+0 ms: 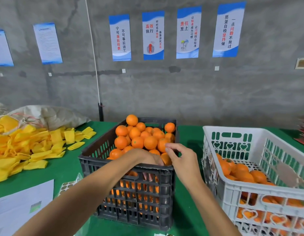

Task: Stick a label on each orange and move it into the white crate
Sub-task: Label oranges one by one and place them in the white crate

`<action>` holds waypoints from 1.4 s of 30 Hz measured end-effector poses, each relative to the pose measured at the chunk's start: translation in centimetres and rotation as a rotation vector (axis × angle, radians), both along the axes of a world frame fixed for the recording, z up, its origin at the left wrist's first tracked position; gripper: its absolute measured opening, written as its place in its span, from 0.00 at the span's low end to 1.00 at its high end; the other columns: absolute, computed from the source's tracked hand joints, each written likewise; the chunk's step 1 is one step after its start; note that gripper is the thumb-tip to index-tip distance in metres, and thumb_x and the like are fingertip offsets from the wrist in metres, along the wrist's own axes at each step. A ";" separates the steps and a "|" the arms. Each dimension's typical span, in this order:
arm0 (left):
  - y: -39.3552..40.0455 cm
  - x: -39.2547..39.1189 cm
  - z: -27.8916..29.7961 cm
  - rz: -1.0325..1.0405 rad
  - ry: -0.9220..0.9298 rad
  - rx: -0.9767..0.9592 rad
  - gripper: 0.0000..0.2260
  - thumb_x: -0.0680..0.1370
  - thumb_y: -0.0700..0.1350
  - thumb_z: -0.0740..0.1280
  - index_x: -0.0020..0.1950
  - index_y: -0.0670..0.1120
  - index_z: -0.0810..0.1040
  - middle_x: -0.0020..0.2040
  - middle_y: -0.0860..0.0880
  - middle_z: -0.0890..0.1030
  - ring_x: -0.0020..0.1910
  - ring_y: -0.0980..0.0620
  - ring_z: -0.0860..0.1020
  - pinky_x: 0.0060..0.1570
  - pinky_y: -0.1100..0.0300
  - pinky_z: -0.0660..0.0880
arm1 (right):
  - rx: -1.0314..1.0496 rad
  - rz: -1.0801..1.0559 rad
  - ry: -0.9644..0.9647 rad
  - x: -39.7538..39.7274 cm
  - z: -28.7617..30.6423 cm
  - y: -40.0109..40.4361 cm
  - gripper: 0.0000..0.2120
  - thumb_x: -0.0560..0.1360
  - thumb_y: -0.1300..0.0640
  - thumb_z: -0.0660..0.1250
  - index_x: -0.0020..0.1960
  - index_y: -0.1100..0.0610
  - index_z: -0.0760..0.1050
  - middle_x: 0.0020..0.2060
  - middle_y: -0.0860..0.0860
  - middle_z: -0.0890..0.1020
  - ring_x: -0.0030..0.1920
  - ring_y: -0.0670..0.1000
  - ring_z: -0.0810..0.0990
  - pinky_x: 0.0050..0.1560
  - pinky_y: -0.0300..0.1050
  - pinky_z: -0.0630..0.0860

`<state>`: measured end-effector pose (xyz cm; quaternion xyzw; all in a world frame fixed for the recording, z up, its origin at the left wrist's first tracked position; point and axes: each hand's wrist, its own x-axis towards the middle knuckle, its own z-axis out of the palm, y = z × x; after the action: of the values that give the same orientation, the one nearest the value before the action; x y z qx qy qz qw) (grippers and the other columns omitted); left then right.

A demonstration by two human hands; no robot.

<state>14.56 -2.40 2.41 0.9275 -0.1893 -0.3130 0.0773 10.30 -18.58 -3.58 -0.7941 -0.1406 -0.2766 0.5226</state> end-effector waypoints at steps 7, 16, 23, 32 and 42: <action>0.4 -0.7 -0.7 0.048 -0.773 -0.705 0.22 0.73 0.47 0.78 0.65 0.50 0.77 0.59 0.50 0.77 0.59 0.53 0.76 0.57 0.52 0.77 | 0.058 0.046 0.035 -1.0 0.4 -0.2 0.20 0.78 0.39 0.69 0.67 0.44 0.79 0.60 0.38 0.82 0.62 0.38 0.78 0.65 0.44 0.76; -4.7 -9.1 -7.6 -0.078 -1.232 -1.192 0.31 0.75 0.48 0.79 0.74 0.44 0.73 0.71 0.50 0.71 0.71 0.47 0.72 0.64 0.53 0.76 | 0.047 0.091 -0.080 -7.7 -1.0 -4.0 0.31 0.74 0.28 0.67 0.74 0.36 0.67 0.63 0.28 0.74 0.62 0.36 0.78 0.56 0.31 0.77; -6.3 -12.6 -17.0 -0.134 -0.993 -1.070 0.29 0.78 0.48 0.75 0.76 0.46 0.70 0.75 0.52 0.71 0.73 0.52 0.73 0.65 0.51 0.78 | -0.150 0.124 0.124 -11.1 -9.8 -8.6 0.22 0.82 0.34 0.59 0.73 0.38 0.66 0.63 0.35 0.76 0.63 0.43 0.77 0.59 0.36 0.75; -6.1 -14.8 -24.9 0.284 -0.530 -1.065 0.32 0.73 0.61 0.77 0.73 0.67 0.66 0.66 0.68 0.73 0.62 0.61 0.78 0.55 0.68 0.77 | -0.466 0.207 0.321 -10.6 -17.2 -10.1 0.16 0.87 0.55 0.56 0.70 0.56 0.75 0.60 0.53 0.82 0.58 0.51 0.80 0.59 0.52 0.76; -5.8 -15.5 -26.8 0.633 -0.310 -1.288 0.26 0.74 0.73 0.67 0.68 0.64 0.69 0.50 0.48 0.82 0.45 0.51 0.83 0.46 0.58 0.79 | -0.772 0.263 0.491 -10.0 -19.5 -9.4 0.33 0.80 0.30 0.57 0.76 0.49 0.72 0.81 0.38 0.59 0.80 0.40 0.52 0.78 0.45 0.58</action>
<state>-0.93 -8.19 -24.41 0.7421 -0.0675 0.0322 0.6661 0.31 -27.96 -23.03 -0.9477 -0.2047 0.0600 0.2376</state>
